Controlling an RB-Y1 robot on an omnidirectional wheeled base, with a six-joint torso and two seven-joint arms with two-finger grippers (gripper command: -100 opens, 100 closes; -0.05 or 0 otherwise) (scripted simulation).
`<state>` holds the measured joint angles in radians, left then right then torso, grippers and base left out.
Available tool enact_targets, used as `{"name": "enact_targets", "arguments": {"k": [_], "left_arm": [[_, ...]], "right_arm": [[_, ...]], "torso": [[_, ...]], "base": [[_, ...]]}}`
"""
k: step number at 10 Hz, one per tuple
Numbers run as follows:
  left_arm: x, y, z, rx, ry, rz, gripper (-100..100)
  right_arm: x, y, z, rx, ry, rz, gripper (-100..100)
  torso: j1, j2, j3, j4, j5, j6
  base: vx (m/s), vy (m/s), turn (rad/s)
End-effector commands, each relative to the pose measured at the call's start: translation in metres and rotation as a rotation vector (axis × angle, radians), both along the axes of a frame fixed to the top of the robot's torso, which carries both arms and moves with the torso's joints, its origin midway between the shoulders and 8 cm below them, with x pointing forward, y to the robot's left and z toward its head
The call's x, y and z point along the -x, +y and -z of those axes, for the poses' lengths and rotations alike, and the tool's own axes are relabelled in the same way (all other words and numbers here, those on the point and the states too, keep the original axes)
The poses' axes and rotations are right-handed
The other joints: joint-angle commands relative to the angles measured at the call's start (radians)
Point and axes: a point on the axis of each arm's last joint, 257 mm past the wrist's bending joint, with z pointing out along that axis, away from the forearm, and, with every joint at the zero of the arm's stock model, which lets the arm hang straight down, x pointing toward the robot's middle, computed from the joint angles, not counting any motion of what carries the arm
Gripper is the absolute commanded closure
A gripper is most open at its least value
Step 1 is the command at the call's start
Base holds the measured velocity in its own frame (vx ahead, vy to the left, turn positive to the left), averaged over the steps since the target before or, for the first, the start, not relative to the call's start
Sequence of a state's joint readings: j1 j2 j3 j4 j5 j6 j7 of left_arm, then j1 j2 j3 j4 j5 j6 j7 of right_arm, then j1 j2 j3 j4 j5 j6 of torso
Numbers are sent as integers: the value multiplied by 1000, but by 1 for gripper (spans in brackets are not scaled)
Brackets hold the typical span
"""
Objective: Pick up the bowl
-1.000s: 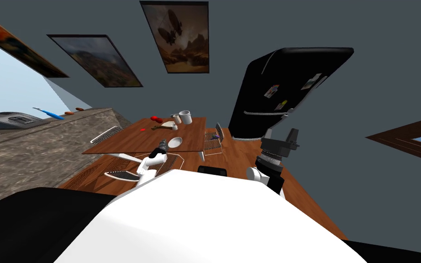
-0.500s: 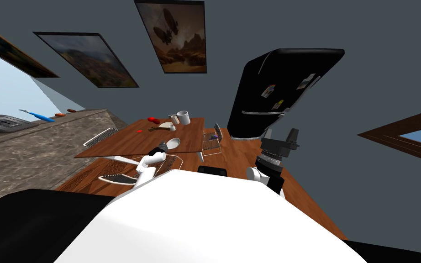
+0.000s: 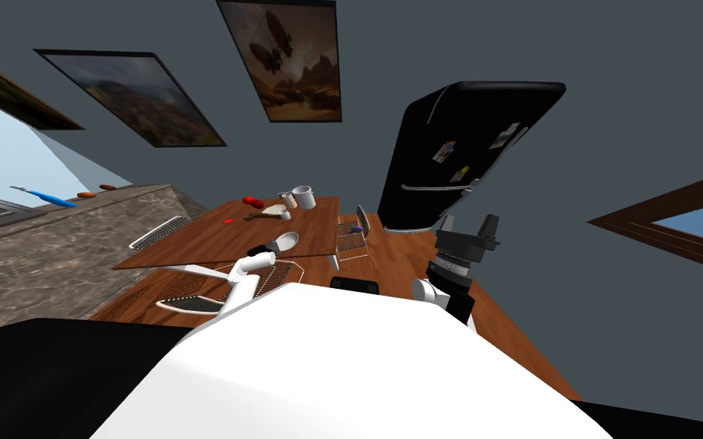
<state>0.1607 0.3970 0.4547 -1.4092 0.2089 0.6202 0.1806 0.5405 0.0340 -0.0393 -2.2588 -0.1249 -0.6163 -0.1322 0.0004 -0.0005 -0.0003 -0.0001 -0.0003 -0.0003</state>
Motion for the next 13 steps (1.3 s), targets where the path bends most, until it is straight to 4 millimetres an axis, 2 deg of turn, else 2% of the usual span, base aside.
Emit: {"name": "enact_targets", "arguments": {"k": [1, 6, 11, 12, 13], "left_arm": [[7, 1, 14, 45, 44, -24, -100], [19, -2, 36, 131, 127, -64, -100], [36, -15, 64, 230, 215, -98, -100], [33, -15, 60, 219, 205, -94, -100], [33, -15, 60, 222, 208, -95, 0]], "right_arm": [[0, 0, 0, 0, 0, 0, 0], [0, 0, 0, 0, 0, 0, 0], [0, 0, 0, 0, 0, 0, 0], [0, 0, 0, 0, 0, 0, 0], [0, 0, 0, 0, 0, 0, 0]], "torso": [[0, 0, 0, 0, 0, 0], [1, 0, 0, 0, 0, 0], [1, -2, -1, 0, 0, 0], [1, -1, -1, 0, 0, 0], [1, 0, 0, 0, 0, 0]], "base": [[21, 1, -62], [15, 6, -41], [32, 13, -48], [13, 9, -7], [0, 0, 0]]}}
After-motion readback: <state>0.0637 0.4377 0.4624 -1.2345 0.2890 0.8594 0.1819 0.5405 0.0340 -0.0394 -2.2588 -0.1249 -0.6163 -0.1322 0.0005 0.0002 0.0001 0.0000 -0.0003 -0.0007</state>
